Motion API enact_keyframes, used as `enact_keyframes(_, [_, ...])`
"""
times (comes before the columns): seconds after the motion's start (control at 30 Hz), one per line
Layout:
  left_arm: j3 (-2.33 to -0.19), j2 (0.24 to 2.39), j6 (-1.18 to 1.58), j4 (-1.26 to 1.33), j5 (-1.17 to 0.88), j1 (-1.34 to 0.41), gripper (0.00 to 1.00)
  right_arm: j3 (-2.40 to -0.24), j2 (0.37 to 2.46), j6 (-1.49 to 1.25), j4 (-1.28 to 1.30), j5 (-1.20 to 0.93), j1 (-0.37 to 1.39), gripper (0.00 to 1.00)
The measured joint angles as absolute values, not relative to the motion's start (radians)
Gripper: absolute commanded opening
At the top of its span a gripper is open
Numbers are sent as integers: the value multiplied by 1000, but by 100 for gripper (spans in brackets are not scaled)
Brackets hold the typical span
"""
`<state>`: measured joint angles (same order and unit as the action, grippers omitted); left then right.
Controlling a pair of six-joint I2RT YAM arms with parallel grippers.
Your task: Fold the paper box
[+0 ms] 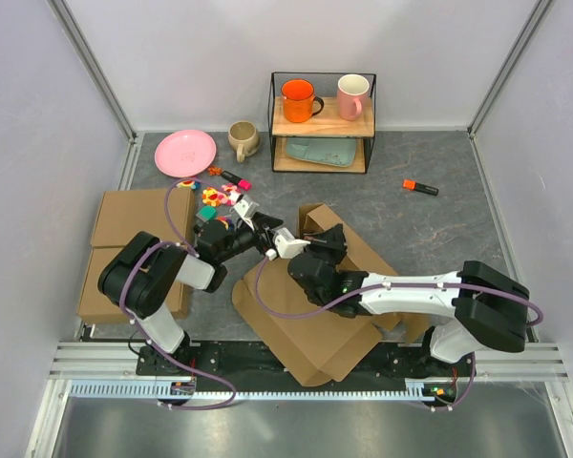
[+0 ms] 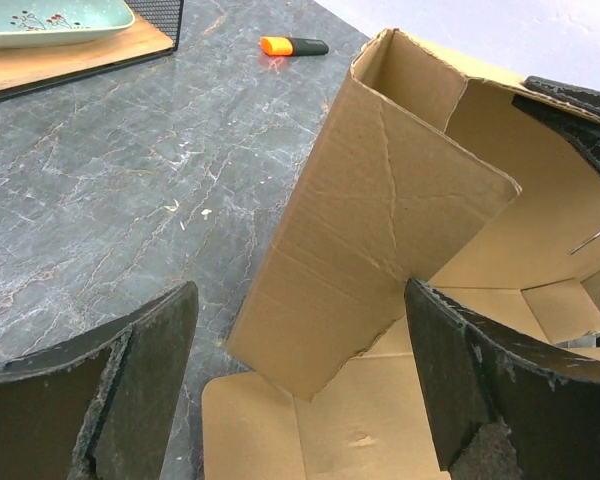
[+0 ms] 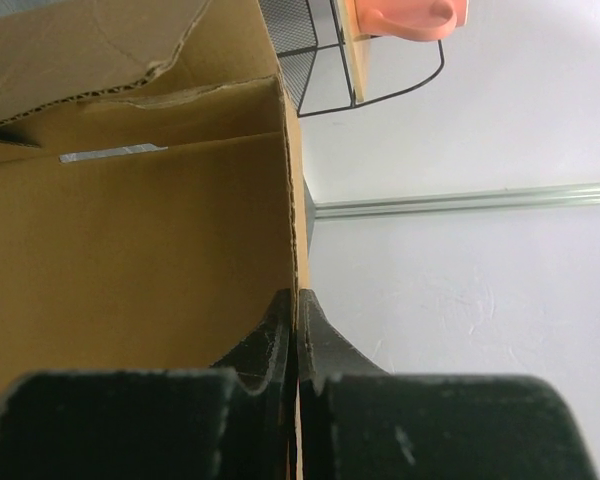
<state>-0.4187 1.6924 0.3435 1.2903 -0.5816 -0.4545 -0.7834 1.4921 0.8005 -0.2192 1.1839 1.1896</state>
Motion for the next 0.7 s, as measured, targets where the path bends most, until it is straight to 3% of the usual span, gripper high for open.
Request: enact_keyframes(0.7, [-525, 1779, 382, 1293, -614, -450, 91, -850, 1560, 717, -120, 1256, 1187, 4])
